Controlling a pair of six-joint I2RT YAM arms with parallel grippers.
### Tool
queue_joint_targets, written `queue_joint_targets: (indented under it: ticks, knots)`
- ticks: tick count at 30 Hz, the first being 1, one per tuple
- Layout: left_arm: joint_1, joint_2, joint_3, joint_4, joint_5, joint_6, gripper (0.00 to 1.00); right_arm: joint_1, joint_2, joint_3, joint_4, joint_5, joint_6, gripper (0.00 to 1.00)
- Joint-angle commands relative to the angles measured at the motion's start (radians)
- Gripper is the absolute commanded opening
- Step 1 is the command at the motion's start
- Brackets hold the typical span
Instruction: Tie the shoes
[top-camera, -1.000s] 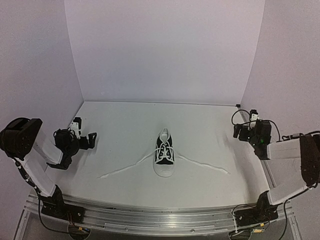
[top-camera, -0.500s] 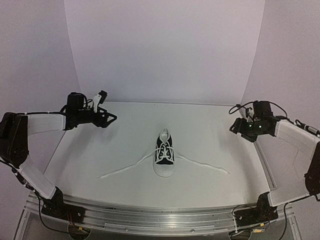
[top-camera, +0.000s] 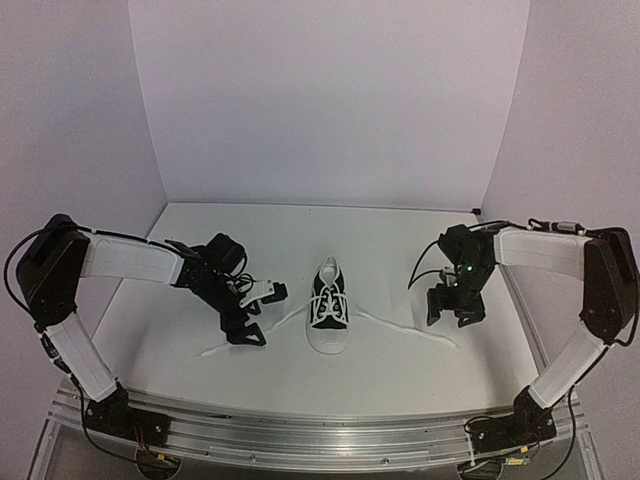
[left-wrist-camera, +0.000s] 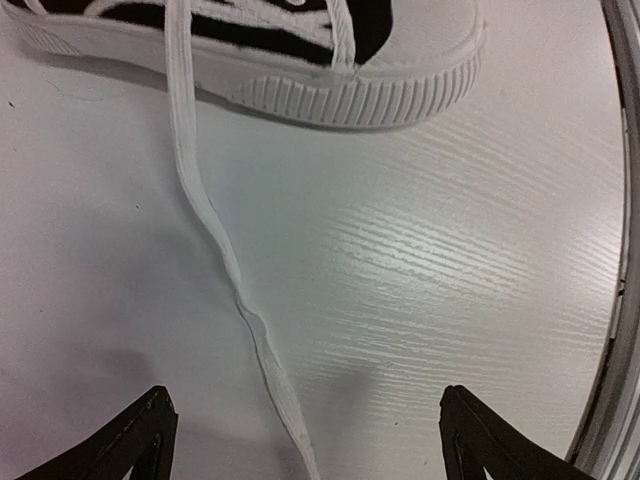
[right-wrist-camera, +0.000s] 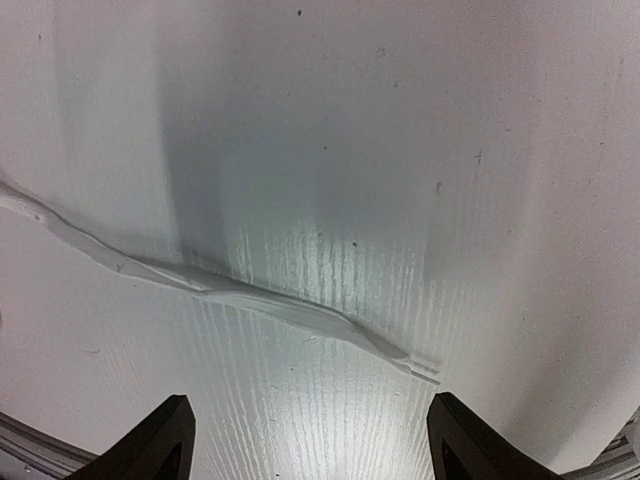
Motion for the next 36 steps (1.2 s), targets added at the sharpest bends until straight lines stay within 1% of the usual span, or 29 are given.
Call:
queue_joint_targets:
  ticks: [1, 5, 9, 11, 13, 15, 17, 18, 20, 21, 23, 24, 26, 31, 33, 36]
  knots:
    - [-0.002, 0.086, 0.016, 0.004, -0.17, 0.059, 0.88, 0.04, 0.074, 0.04, -0.057, 0.007, -0.021, 0.79]
    - [-0.003, 0.134, 0.031, 0.007, -0.213, 0.059, 0.83, 0.049, 0.139, 0.057, -0.053, 0.047, -0.036, 0.77]
    - [-0.003, 0.146, 0.001, 0.043, -0.249, 0.061, 0.8, 0.049, 0.18, 0.074, -0.039, 0.054, -0.061, 0.75]
    - [-0.003, 0.152, -0.009, 0.046, -0.254, 0.065, 0.76, 0.049, 0.19, 0.069, -0.018, 0.051, -0.071, 0.74]
    - [-0.003, 0.154, -0.016, 0.045, -0.251, 0.069, 0.69, 0.049, 0.196, 0.055, 0.007, 0.045, -0.077, 0.72]
    - [-0.003, 0.153, -0.019, 0.041, -0.248, 0.073, 0.56, 0.049, 0.202, 0.039, 0.031, 0.042, -0.078, 0.69]
    - [-0.003, 0.153, -0.019, 0.033, -0.242, 0.076, 0.4, 0.049, 0.211, 0.031, 0.046, 0.054, -0.08, 0.64]
    - [-0.004, 0.152, -0.017, 0.03, -0.235, 0.074, 0.29, 0.05, 0.218, 0.03, 0.05, 0.061, -0.083, 0.6]
    - [-0.002, 0.149, -0.013, 0.029, -0.229, 0.054, 0.06, 0.049, 0.23, 0.032, 0.055, 0.066, -0.091, 0.48]
    - [-0.003, 0.147, -0.008, 0.033, -0.228, 0.04, 0.01, 0.049, 0.235, 0.034, 0.058, 0.06, -0.096, 0.39]
    - [-0.003, 0.141, 0.006, 0.035, -0.223, 0.008, 0.0, 0.049, 0.239, 0.032, 0.062, 0.044, -0.1, 0.29]
    - [-0.003, 0.135, 0.019, 0.038, -0.22, -0.015, 0.0, 0.049, 0.238, 0.029, 0.065, 0.035, -0.102, 0.22]
    - [-0.001, 0.121, 0.059, 0.034, -0.213, -0.073, 0.0, 0.048, 0.231, 0.024, 0.069, 0.025, -0.104, 0.01]
    - [-0.001, 0.06, 0.193, -0.035, -0.132, -0.14, 0.0, 0.049, 0.166, 0.065, 0.067, 0.004, -0.092, 0.0]
    - [-0.001, 0.032, 0.229, -0.053, -0.102, -0.133, 0.0, 0.048, 0.115, 0.112, 0.067, 0.005, -0.077, 0.0]
    - [-0.003, -0.015, 0.266, -0.07, -0.04, -0.074, 0.0, 0.049, 0.05, 0.22, 0.067, -0.037, -0.056, 0.0]
